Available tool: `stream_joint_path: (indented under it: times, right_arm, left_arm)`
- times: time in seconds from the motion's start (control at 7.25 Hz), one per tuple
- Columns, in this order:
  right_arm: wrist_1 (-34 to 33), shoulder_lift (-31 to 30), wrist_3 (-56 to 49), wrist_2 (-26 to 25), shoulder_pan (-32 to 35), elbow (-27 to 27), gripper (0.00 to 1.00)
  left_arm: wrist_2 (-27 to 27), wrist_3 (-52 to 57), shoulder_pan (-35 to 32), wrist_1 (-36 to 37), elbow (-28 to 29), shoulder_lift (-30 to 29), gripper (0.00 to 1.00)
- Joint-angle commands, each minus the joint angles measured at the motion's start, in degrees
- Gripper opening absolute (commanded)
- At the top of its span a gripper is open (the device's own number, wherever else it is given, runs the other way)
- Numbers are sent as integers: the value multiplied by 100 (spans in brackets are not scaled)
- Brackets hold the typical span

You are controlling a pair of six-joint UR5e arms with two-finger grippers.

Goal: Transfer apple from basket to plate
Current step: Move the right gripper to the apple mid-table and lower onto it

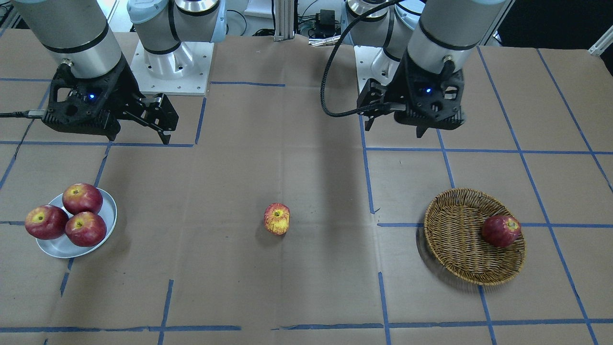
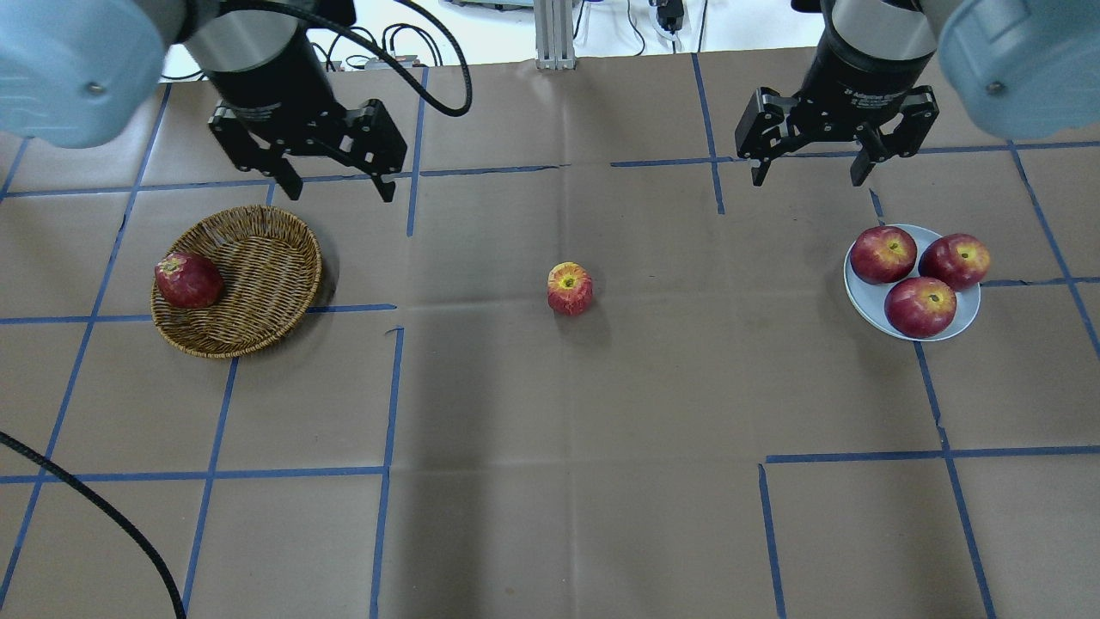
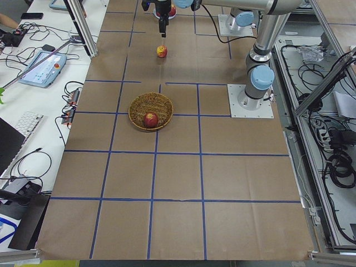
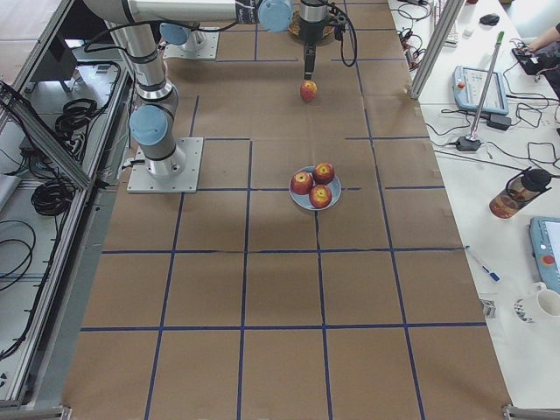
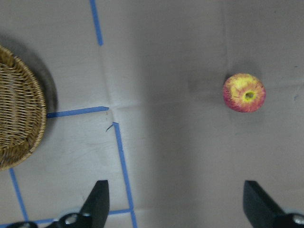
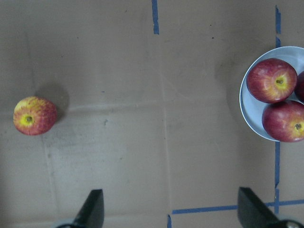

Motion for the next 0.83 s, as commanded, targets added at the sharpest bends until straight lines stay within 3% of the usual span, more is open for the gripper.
stream_joint_path:
  times: [0.0,0.28,0.69]
  right_arm:
    - [-430,497,631,-16,581,-233,100]
    - [-851,1200,1315,-87,1241,-550,100]
    - [-1695,1983,1966,-351,1884,-402,100]
  left_arm:
    - [5,101,193,-143,-29,346,99]
    - [31,110,202,-142,-55,469,99]
    - [66,92,202,15,-63,478,99]
